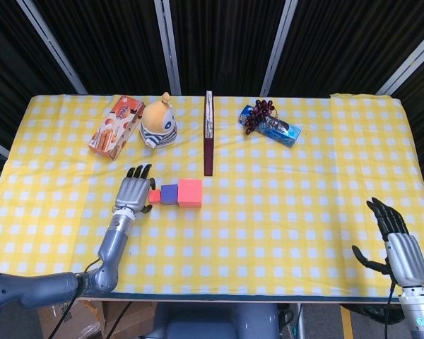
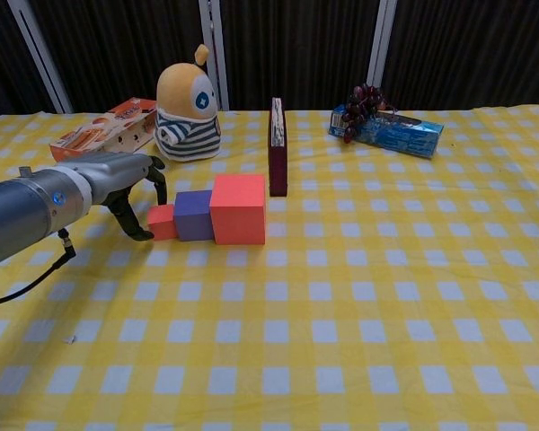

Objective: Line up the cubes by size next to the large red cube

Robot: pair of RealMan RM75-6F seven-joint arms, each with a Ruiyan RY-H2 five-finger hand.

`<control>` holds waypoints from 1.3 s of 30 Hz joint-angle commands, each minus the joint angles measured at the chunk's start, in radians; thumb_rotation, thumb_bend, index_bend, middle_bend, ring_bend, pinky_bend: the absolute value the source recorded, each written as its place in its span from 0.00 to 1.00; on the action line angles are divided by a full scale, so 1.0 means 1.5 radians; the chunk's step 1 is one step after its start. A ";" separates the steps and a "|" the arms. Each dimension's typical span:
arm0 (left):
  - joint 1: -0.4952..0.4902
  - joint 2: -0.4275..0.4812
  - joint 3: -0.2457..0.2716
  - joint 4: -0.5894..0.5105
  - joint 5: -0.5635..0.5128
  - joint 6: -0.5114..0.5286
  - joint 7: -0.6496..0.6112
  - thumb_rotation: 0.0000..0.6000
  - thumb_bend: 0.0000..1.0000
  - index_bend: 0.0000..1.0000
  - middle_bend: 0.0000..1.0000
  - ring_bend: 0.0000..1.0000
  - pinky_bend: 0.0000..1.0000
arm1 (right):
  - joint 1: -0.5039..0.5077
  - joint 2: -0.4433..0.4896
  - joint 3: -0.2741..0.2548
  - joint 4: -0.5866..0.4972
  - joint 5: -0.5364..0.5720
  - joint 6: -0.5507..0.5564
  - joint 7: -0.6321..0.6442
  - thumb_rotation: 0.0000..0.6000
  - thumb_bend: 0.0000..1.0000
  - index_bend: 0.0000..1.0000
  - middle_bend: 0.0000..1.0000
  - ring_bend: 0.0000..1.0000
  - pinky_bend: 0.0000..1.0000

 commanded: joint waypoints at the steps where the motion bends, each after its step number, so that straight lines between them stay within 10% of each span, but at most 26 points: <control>1: 0.001 0.001 0.000 -0.001 0.000 0.004 -0.001 1.00 0.27 0.37 0.00 0.00 0.08 | 0.000 0.000 0.000 0.000 0.000 0.000 0.000 1.00 0.36 0.00 0.00 0.00 0.01; 22: 0.094 0.151 0.081 -0.210 0.054 0.063 -0.033 1.00 0.49 0.29 0.00 0.00 0.08 | -0.001 -0.001 0.001 -0.003 0.000 0.003 -0.006 1.00 0.36 0.00 0.00 0.00 0.01; 39: 0.083 0.104 0.074 -0.160 0.043 0.058 -0.023 1.00 0.49 0.27 0.00 0.00 0.08 | -0.001 -0.002 0.002 -0.002 0.002 0.004 -0.003 1.00 0.36 0.00 0.00 0.00 0.01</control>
